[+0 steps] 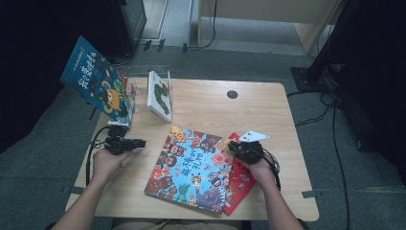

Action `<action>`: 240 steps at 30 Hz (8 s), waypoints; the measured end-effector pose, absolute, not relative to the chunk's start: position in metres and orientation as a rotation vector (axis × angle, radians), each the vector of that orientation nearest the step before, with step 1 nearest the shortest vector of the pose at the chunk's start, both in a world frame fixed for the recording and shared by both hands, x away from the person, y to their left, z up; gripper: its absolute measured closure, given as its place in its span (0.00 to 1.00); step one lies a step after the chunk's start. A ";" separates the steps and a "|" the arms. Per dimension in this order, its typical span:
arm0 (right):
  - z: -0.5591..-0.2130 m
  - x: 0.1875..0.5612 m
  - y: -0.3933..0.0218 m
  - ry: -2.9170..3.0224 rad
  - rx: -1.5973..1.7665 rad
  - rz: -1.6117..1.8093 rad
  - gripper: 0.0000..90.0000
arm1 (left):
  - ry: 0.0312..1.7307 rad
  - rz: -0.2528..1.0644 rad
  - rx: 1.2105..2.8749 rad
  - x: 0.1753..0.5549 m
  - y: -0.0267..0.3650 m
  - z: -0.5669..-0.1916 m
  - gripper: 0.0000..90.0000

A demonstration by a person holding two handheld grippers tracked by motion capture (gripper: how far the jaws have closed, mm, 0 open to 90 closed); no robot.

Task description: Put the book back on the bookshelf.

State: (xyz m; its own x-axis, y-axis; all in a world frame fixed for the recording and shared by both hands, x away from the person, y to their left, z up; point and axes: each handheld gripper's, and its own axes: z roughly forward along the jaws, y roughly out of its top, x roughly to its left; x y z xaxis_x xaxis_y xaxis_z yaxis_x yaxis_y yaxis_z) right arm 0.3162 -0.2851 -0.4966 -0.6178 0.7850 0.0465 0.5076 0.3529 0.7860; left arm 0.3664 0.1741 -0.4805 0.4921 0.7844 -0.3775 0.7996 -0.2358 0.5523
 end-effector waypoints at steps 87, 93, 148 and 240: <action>-0.502 0.298 -0.308 2.283 1.288 1.072 1.00 | 1.233 -0.165 2.079 0.385 0.100 -0.498 1.00; -0.504 0.300 -0.311 2.267 1.299 1.083 1.00 | 1.239 -0.135 2.071 0.390 0.094 -0.498 1.00; -0.499 0.284 -0.317 2.222 1.296 1.093 1.00 | 1.235 -0.176 2.052 0.392 0.096 -0.493 0.97; -0.499 0.272 -0.304 2.329 1.174 1.087 1.00 | 1.334 -0.352 2.196 0.380 0.062 -0.487 0.41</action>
State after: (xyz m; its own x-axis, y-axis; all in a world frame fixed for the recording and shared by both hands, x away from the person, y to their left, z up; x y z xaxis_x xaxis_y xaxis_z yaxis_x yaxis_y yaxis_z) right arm 0.2722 -0.3038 -0.4986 -0.6137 0.7876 0.0558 0.5488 0.3748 0.7472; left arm 0.3800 0.0617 -0.4872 0.4756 0.7363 -0.4812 0.8780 -0.3634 0.3117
